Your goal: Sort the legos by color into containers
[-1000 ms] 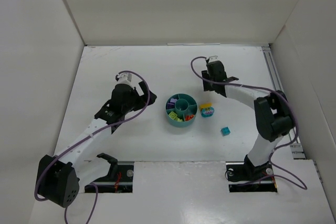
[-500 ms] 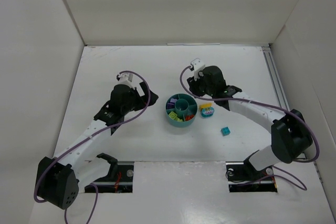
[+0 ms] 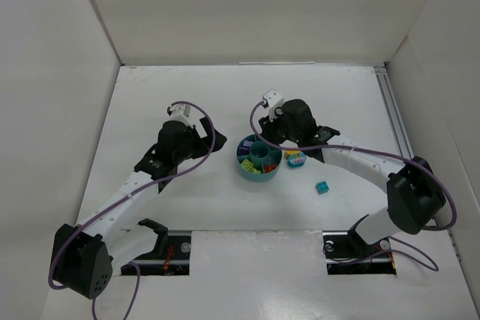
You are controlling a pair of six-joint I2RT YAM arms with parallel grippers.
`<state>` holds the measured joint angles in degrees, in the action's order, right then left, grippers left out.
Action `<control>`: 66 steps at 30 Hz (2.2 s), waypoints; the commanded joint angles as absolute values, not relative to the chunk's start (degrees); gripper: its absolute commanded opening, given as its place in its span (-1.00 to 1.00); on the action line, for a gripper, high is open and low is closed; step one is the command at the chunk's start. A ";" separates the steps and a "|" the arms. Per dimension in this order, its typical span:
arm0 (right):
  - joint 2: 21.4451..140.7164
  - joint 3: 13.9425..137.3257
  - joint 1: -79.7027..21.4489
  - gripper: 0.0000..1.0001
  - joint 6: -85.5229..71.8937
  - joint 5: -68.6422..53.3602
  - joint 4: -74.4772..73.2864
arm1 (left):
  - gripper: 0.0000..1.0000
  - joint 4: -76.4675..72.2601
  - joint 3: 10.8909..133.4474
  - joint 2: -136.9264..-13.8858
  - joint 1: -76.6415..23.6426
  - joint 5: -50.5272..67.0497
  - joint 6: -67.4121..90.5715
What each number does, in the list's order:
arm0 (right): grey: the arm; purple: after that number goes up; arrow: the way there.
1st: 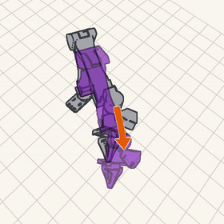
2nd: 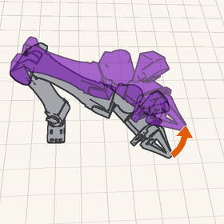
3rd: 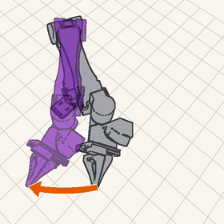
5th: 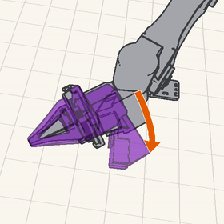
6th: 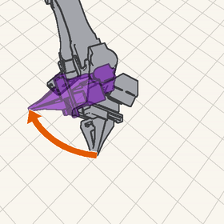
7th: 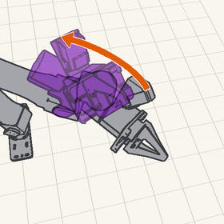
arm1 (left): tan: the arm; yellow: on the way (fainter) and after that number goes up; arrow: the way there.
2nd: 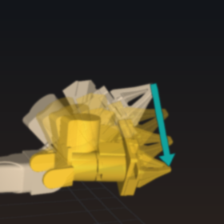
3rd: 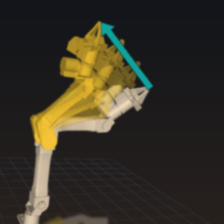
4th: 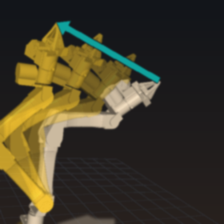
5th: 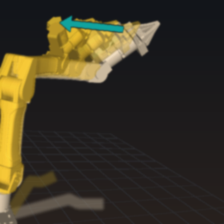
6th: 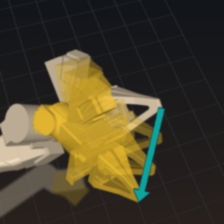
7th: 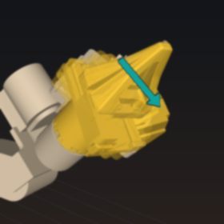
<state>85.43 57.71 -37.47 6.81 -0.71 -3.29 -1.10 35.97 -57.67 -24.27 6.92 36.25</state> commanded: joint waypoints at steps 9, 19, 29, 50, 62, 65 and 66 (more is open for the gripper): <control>84.55 55.63 -38.76 0.16 4.66 -2.90 -0.88 | 1.00 -3.52 35.16 -55.82 -23.91 8.00 35.33; 81.04 54.58 -38.76 0.30 3.60 -3.43 -0.88 | 1.00 -2.99 35.16 -55.29 -23.91 8.53 35.33; 70.85 51.77 -35.87 0.44 3.08 -3.43 -3.68 | 1.00 -3.60 39.71 -55.28 -29.96 9.05 28.49; 60.18 36.91 -28.29 0.99 6.77 0.79 -14.53 | 1.00 -2.72 56.52 -71.02 -51.15 2.03 18.72; 76.81 38.06 -32.17 0.99 -0.78 8.60 -3.26 | 1.00 -1.14 54.84 -68.55 -51.15 -0.52 20.30; 76.82 37.19 -31.65 0.99 -1.67 9.84 0.24 | 1.00 -1.14 54.23 -68.03 -51.15 -1.05 20.30; 76.82 36.57 -31.64 0.99 -2.28 9.84 0.96 | 1.00 -1.14 54.23 -68.03 -51.15 -1.05 20.30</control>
